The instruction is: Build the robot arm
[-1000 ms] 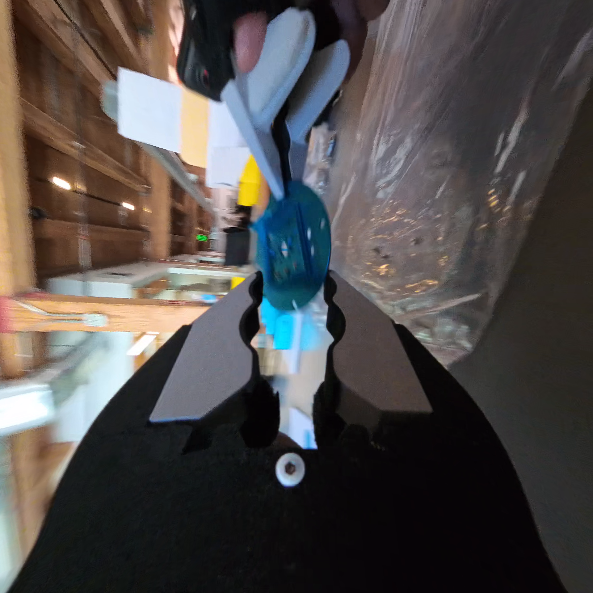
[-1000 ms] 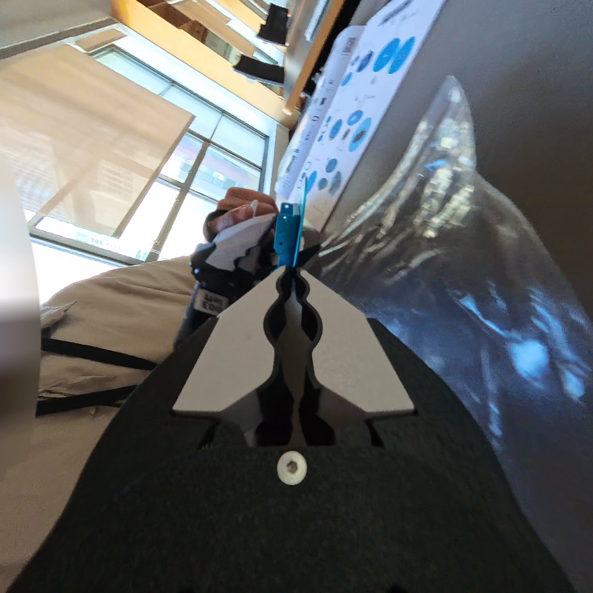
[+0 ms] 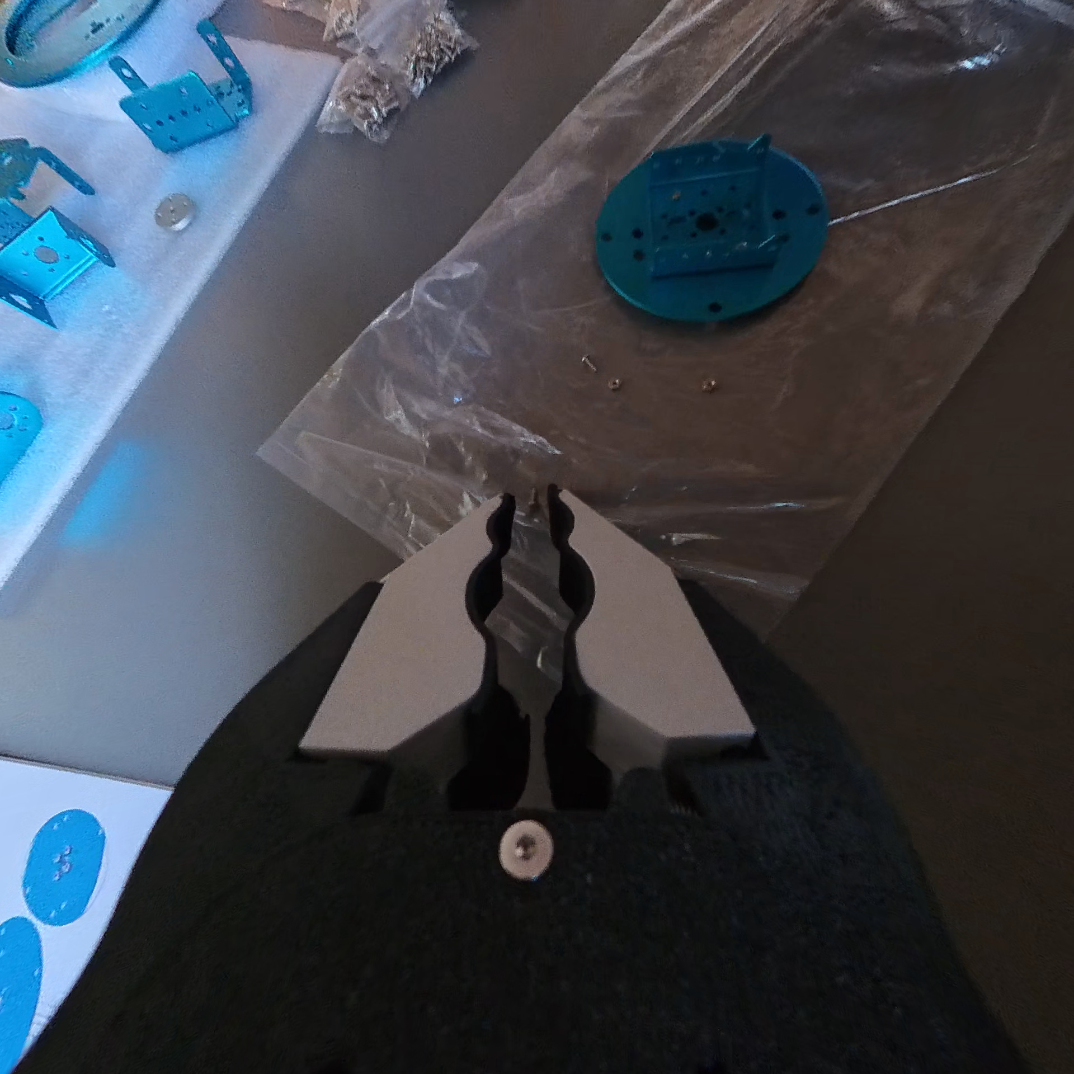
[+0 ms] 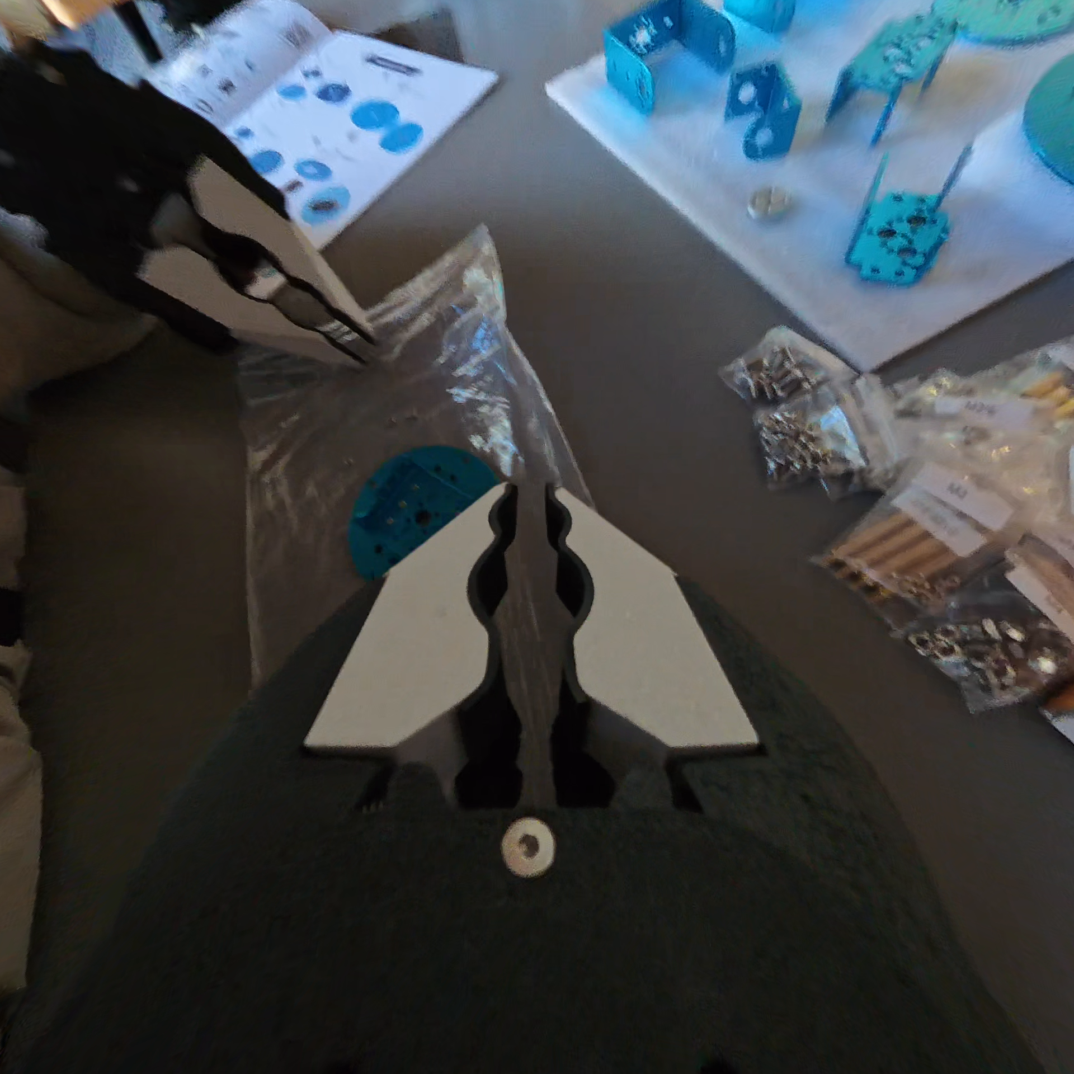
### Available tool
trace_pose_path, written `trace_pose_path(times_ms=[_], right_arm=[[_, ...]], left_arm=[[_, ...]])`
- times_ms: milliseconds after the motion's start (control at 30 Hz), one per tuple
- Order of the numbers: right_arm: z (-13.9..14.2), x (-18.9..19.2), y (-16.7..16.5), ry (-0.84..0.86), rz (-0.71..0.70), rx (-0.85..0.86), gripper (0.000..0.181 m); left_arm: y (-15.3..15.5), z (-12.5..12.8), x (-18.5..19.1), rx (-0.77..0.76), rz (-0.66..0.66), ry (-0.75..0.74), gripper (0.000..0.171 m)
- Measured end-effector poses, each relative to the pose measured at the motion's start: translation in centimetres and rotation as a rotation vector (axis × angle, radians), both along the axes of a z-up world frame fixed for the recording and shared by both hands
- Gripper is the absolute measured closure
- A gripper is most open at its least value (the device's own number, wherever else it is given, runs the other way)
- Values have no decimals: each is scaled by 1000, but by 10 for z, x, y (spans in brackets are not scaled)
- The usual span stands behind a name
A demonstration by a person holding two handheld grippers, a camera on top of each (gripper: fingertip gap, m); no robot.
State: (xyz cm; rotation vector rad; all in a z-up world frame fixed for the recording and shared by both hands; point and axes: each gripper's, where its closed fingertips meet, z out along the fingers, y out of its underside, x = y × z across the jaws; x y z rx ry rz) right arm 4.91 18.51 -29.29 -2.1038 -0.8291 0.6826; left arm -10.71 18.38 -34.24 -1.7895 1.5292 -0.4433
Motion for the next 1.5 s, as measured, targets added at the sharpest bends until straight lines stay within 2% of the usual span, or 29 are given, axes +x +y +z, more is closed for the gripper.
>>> trace_pose_path(times_ms=[100,300,600,700,867,933,1033,1100,1167,1300,1367,1467,1500], right_arm=[[4,-18,-6,55,60,16,175],[-9,-31,-15,68,136,-28,176],[5,-36,-17,135,160,9,178],[6,-46,-23,146,218,53,172],[9,-79,-41,126,347,235,168],[14,-89,-46,124,365,306,167],[20,-94,-48,83,369,437,166],[17,-96,-50,22,362,507,158],[20,-96,-54,11,350,555,167],[19,-93,-51,-56,321,618,171],[8,-83,-46,-132,321,582,172],[-14,-73,-54,-143,387,372,171],[-18,-74,-56,-138,395,331,170]], left_arm=[[-1,-1,-1,-26,-23,-7,161],[0,-3,-1,-100,-23,-37,169],[-3,1,1,-43,-66,-30,171],[-8,17,10,-53,-79,-104,171],[-28,63,35,-119,-115,-320,171],[-40,75,44,-193,-152,-388,171],[-47,82,56,-424,-128,-496,171],[-51,83,61,-555,-124,-559,171],[-52,83,62,-615,-124,-582,171],[-48,77,61,-649,-114,-576,171],[-42,69,60,-603,-85,-535,171],[-28,43,43,-353,-53,-322,171],[-31,39,39,-315,-73,-280,165]])
